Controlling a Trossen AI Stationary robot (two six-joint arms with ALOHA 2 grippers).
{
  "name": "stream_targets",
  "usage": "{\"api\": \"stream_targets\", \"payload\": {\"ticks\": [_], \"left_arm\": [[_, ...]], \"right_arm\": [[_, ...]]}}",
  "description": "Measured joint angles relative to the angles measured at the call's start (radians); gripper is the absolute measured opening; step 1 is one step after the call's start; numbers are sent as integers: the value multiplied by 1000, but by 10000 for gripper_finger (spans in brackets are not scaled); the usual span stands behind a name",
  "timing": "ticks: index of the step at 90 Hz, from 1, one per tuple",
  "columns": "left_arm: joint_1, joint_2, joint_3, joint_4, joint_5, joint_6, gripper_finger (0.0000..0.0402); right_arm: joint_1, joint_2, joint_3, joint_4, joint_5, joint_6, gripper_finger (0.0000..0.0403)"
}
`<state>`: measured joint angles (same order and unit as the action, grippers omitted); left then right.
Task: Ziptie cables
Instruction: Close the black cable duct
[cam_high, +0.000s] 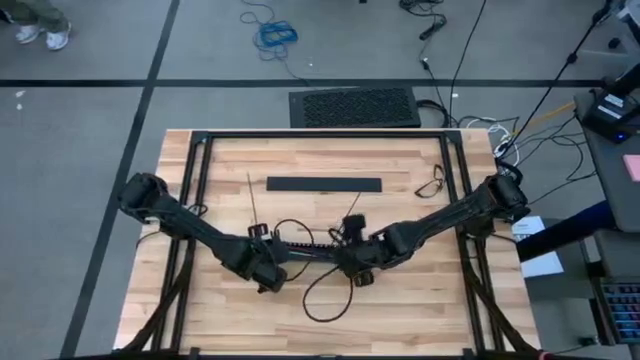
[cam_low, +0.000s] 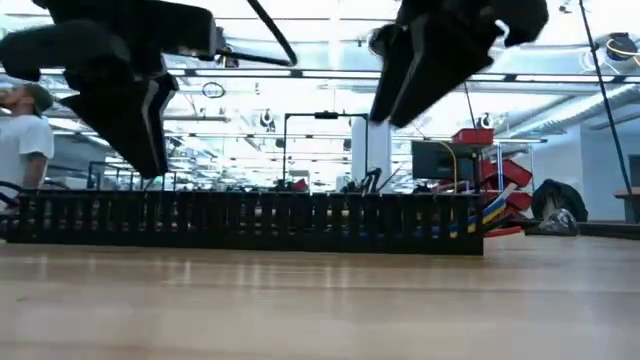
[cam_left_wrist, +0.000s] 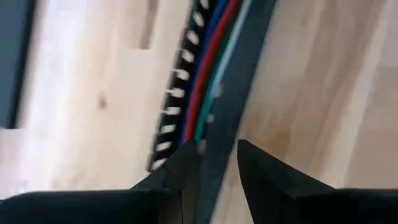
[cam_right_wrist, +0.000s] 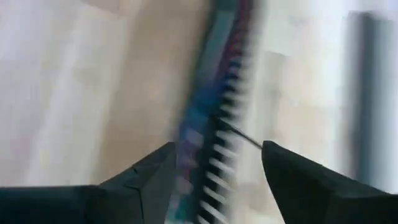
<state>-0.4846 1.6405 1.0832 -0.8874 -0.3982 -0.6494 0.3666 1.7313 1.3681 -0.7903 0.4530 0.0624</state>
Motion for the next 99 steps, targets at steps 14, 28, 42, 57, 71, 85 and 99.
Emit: {"api": "stream_targets", "payload": {"ticks": [14, 28, 42, 57, 71, 85, 99], "left_arm": [[-10, -24, 0, -13, -90, 0, 114], [-7, -97, -13, -6, -186, 8, 114], [49, -192, -94, 160, -228, 119, 114], [215, -318, -257, 365, -189, 96, 114], [439, -445, -363, 521, 38, 79, 114], [652, -495, -377, 564, 278, 78, 114], [832, -476, -377, 515, 473, 69, 114]], "right_arm": [[-15, -131, 35, -253, 178, 71, 229], [-94, -276, -9, -314, 164, 121, 229], [-234, -365, -162, -231, 38, 117, 229], [-439, -420, -398, -34, -76, 208, 229], [-662, -448, -590, 202, -263, 257, 229], [-860, -438, -724, 469, -544, 291, 228], [-982, -422, -756, 498, -613, 274, 228]]}}
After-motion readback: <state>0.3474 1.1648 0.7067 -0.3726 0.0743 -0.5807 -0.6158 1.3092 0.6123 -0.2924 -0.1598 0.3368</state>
